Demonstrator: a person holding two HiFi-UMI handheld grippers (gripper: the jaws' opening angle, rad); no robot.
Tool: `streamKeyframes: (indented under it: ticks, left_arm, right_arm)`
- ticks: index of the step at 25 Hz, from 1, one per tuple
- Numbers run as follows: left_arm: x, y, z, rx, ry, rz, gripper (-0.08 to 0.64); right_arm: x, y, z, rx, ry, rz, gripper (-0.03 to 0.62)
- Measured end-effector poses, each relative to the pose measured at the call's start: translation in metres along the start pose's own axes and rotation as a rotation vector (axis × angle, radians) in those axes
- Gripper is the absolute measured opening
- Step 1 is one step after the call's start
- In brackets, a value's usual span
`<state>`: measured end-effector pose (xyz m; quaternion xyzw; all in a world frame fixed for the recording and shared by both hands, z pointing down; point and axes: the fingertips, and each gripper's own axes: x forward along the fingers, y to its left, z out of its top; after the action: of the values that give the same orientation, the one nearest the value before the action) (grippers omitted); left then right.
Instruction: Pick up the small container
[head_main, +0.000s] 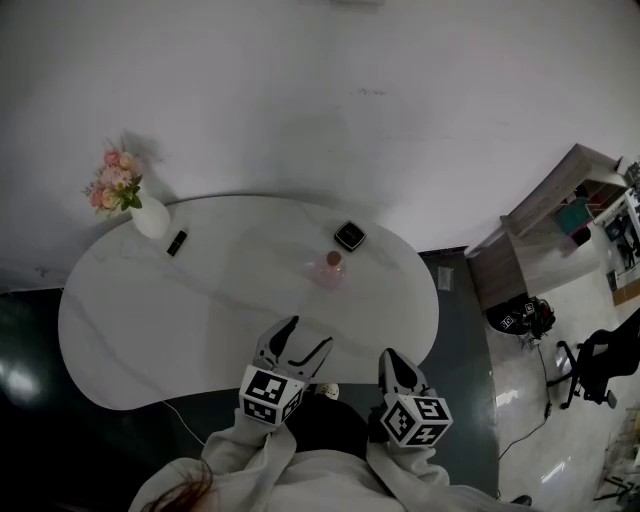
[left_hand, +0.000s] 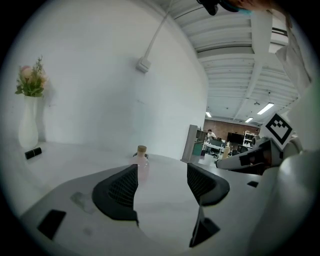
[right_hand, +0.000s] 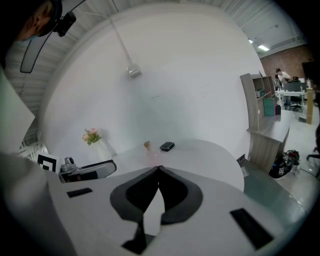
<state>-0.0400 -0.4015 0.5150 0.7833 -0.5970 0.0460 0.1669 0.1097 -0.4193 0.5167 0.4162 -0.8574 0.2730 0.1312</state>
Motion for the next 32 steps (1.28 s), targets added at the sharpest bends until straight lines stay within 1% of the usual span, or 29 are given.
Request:
streamKeyframes:
  ticks: [5,10,16,21,25,30,32]
  left_arm:
    - [0.027,0.007,-0.002,-0.009,0.008,0.024,0.307]
    - [0.048,0.012,-0.001,0.017,0.020,0.038,0.307]
    - [0.072,0.025,0.000,0.059,0.047,0.042,0.307]
    - [0.096,0.035,0.005,0.058,0.042,0.043,0.307]
    - [0.118,0.046,0.005,0.075,0.040,0.053,0.307]
    - [0.140,0.059,0.015,0.131,0.028,0.072,0.307]
    - [0.147,0.063,0.017,0.141,0.018,0.075,0.307]
  right_arm:
    - [0.018,-0.013,0.001,-0.008,0.036,0.026,0.051]
    - [0.032,-0.025,0.000,-0.016,0.070,0.047,0.051]
    - [0.045,-0.038,-0.001,0.004,0.094,0.039,0.051]
    - [0.055,-0.046,0.003,0.021,0.093,0.023,0.051]
    - [0.064,-0.050,0.003,0.028,0.108,0.012,0.051]
    - [0.077,-0.053,-0.001,0.046,0.136,-0.003,0.051]
    - [0.081,-0.053,-0.003,0.049,0.145,-0.006,0.051]
